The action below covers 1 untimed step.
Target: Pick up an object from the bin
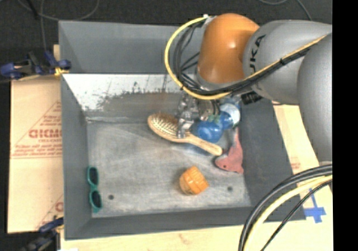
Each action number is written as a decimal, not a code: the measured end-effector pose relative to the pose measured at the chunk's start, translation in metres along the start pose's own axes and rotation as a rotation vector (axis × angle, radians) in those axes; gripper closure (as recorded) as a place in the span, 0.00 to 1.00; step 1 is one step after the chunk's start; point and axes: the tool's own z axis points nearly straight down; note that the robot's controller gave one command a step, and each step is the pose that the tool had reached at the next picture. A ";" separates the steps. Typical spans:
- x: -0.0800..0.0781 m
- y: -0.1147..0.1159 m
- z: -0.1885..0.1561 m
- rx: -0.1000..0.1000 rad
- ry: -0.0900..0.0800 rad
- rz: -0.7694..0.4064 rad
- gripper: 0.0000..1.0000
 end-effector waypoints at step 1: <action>0.000 0.000 0.001 0.001 0.003 0.005 1.00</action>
Offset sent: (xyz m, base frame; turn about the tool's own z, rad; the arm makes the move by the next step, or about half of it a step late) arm -0.0057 0.0480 0.0141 -0.3963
